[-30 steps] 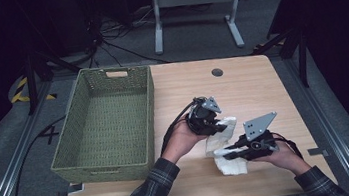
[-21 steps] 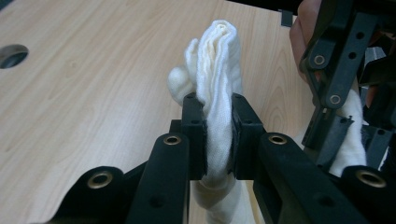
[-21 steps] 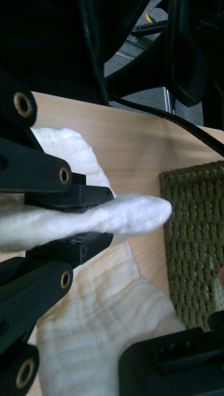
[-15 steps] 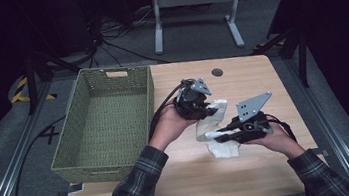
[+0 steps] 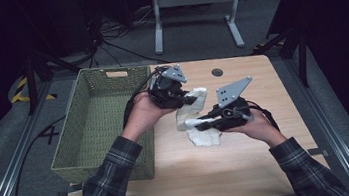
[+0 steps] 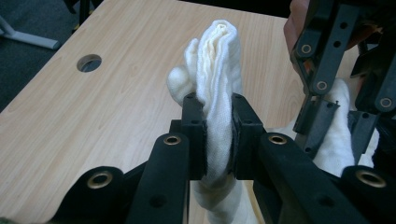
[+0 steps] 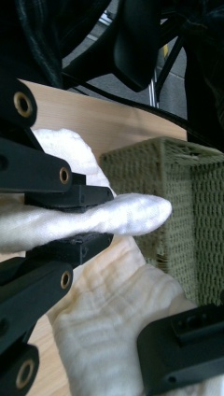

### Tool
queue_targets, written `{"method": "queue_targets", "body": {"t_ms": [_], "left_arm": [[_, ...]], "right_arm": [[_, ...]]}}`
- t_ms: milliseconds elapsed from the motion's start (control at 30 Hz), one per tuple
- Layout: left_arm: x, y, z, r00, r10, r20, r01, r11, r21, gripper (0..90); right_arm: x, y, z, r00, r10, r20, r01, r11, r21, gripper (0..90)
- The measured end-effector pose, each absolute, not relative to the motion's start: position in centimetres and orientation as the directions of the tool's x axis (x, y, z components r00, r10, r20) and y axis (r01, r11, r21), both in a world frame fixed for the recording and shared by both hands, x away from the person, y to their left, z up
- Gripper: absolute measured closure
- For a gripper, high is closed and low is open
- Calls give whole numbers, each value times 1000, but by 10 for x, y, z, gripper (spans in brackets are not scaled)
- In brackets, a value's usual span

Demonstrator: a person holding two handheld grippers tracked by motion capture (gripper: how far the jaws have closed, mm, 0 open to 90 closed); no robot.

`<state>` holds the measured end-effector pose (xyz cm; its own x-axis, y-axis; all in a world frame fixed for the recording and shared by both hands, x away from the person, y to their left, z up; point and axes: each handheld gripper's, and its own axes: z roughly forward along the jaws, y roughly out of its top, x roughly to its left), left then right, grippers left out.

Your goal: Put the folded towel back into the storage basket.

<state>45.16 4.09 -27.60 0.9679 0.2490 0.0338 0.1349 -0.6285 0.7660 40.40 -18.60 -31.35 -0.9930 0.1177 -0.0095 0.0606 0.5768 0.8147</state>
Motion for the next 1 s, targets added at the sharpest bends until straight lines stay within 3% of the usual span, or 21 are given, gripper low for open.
{"method": "queue_targets", "body": {"t_ms": [500,1000], "left_arm": [[469,105,-276,960,278,35,145,-596,790,796],[466,160,-288,931,365,30,194,-561,804,796]], "right_arm": [[426,-119,-297,-995,97,-8,50,577,815,800],[432,-56,-299,-998,63,-5,32,570,821,800]]}}
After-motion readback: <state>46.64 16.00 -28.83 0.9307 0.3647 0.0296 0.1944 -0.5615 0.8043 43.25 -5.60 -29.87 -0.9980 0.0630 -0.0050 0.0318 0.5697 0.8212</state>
